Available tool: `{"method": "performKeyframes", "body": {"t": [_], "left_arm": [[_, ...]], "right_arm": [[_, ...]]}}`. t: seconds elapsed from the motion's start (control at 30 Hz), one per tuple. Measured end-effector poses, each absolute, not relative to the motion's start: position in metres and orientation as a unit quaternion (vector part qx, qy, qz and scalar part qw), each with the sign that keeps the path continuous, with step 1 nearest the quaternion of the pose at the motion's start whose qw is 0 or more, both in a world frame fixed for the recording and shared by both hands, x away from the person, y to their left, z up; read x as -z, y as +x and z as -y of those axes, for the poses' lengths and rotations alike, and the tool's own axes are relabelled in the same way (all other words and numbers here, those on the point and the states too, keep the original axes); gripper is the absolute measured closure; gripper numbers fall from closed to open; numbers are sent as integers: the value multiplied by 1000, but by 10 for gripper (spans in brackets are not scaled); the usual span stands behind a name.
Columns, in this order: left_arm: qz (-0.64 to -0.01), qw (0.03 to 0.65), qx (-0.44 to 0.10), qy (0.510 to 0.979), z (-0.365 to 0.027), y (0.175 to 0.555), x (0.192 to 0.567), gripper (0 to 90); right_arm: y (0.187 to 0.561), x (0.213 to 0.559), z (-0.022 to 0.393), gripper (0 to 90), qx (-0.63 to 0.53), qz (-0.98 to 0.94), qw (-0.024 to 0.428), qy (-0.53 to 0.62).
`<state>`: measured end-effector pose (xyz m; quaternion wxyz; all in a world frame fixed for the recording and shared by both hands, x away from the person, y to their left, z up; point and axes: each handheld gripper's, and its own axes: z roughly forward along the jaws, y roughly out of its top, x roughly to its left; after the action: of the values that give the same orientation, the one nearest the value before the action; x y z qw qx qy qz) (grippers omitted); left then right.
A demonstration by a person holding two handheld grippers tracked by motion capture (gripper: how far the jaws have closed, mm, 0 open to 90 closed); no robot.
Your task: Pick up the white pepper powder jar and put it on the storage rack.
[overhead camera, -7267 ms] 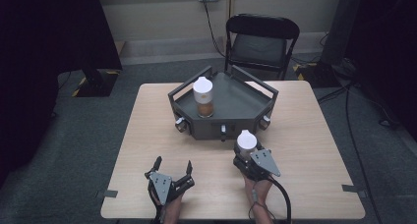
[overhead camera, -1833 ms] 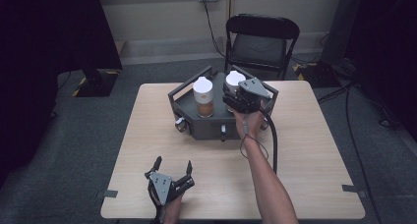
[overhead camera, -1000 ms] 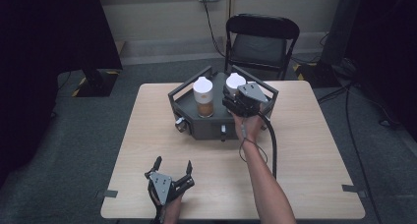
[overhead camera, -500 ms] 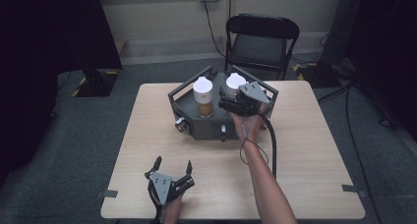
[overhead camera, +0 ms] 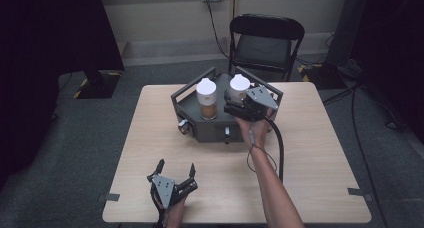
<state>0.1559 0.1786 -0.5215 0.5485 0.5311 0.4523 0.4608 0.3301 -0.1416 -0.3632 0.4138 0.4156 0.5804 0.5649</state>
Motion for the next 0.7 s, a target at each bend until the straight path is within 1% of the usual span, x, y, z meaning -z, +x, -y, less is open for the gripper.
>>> {"method": "performKeyframes", "body": {"t": [0.1,0.13,0.2,0.4,0.7], "left_arm": [[-453,548,-461,531,-178,156,521,3],[-453,548,-461,531,-178,156,521,3],[-453,548,-461,531,-178,156,522,3],[-453,548,-461,531,-178,156,521,3],[-453,548,-462,531,-178,156,521,3]], "right_arm": [[325,364,144,0,-563,-580,418,415],[324,364,144,0,-566,-578,412,419],[320,366,144,0,-562,-574,424,419],[312,368,150,0,-565,-571,428,414],[299,374,156,0,-575,-567,420,413]]}}
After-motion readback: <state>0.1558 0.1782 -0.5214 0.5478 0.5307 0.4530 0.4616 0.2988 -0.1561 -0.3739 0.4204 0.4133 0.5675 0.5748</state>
